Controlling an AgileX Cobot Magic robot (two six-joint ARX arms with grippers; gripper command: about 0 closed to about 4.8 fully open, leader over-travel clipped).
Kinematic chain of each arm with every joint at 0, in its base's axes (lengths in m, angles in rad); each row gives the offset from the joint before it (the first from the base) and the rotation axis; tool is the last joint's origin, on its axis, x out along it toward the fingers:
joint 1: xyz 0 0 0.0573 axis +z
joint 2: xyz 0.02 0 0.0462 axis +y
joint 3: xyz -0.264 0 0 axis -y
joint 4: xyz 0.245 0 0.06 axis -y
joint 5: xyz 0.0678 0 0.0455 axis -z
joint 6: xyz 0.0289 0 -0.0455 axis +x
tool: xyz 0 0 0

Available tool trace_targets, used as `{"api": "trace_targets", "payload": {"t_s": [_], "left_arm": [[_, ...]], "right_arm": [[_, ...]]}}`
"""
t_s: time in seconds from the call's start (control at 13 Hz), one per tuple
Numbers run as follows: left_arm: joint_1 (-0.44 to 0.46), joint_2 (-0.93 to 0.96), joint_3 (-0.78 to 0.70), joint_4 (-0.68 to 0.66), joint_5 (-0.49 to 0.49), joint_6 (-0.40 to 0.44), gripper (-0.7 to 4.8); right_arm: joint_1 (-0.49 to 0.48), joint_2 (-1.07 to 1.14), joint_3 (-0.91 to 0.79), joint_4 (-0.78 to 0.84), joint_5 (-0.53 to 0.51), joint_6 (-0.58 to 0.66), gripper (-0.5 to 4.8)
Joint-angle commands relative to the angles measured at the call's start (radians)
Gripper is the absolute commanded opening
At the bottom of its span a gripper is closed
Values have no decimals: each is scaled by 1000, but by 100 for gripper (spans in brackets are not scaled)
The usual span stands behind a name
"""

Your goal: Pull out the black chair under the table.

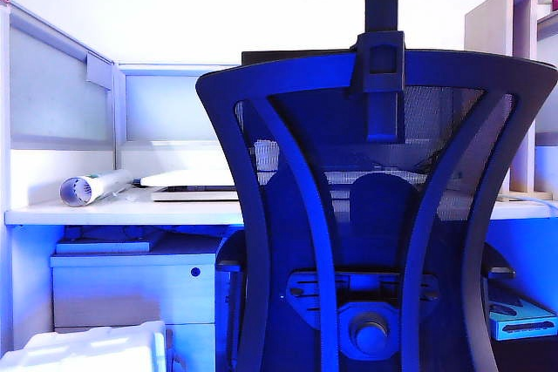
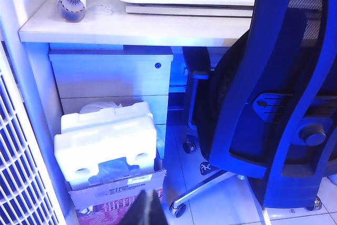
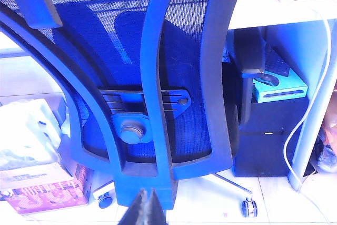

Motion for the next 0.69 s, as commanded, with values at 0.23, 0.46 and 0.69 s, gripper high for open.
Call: {"api": "trace_targets", "payload": {"t_s": [0.23,0.46,0.69], "left_arm": [[0,0,-1,-17,10,0,-5],[0,0,-1,-17,11,0,-5],[0,0,-1,139,286,1,-5]], "right_arm": [[0,-3,-2,19,1,1,-6],[0,-3,-2,20,1,1,-6],[0,-3,-2,20,1,1,-6]]}}
